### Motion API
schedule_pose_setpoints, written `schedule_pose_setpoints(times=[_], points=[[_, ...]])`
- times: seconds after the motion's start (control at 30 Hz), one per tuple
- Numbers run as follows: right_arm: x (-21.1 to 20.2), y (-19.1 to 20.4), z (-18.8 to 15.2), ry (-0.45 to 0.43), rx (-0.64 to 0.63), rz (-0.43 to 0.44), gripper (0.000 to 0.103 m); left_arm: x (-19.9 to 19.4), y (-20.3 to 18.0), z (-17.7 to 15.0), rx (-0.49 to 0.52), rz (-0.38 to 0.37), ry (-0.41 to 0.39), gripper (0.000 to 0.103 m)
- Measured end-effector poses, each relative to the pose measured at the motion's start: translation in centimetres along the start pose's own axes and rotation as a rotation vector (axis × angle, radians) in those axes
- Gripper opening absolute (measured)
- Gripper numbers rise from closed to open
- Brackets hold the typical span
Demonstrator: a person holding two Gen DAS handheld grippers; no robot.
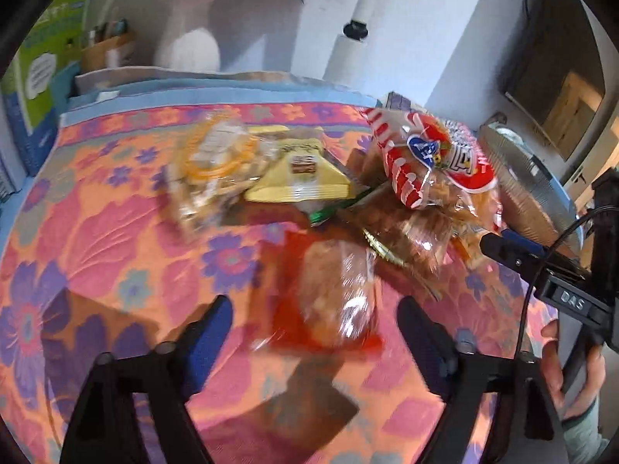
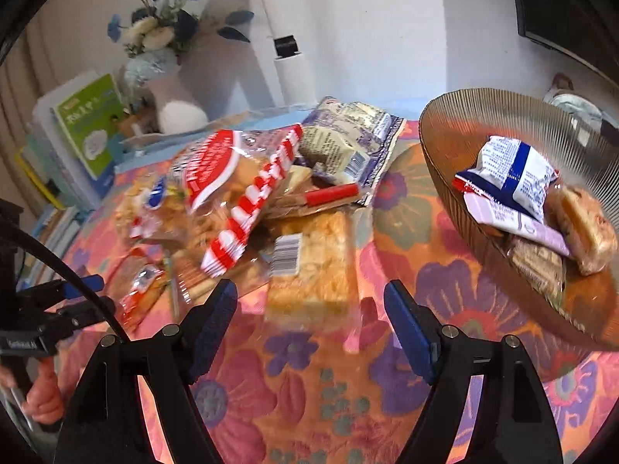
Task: Organize snacks
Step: 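Move both open grippers back over the snack pile, then grasp the red bread pack with the left gripper while the right grasps the barcoded bread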
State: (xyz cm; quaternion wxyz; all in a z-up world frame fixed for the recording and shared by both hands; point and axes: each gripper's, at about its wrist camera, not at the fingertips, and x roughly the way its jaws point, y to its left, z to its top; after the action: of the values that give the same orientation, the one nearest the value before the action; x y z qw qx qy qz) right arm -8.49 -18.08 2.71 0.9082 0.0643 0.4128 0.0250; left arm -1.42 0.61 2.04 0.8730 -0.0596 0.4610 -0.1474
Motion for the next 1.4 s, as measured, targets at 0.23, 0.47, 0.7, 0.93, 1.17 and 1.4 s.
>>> schedule_pose_setpoints(times=[0.23, 0.47, 0.7, 0.93, 1.17, 1.4], points=[[2.3, -0.9, 0.0, 0.072, 0.039, 0.011, 0.052, 2.3, -1.3, 0.7, 0.023, 0.124, -0.017, 0.052], [1.2, -1.1, -0.8, 0.075, 0.059, 0.055, 0.047, 1.4, -0.6, -0.3, -0.021, 0.081, -0.032, 0.048], [-3.5, -1.7, -4.8, 0.094, 0.028, 0.064, 0.048, 0.5, -1.1, -2.0, -0.015, 0.097, -0.038, 0.048], [-4.3, -0.8, -6.0, 0.092, -0.029, 0.029, 0.053, 0.7, -1.6, -2.2, 0.003, 0.142, -0.057, 0.048], [-3.4, -0.3, -5.7, 0.090, -0.042, 0.035, 0.048, 0.5, -1.9, -2.3, 0.007, 0.155, -0.055, 0.048], [-6.2, -0.8, -7.7, 0.086, -0.079, 0.074, 0.047, -0.7, -3.4, -2.8, 0.016, 0.095, -0.052, 0.047]])
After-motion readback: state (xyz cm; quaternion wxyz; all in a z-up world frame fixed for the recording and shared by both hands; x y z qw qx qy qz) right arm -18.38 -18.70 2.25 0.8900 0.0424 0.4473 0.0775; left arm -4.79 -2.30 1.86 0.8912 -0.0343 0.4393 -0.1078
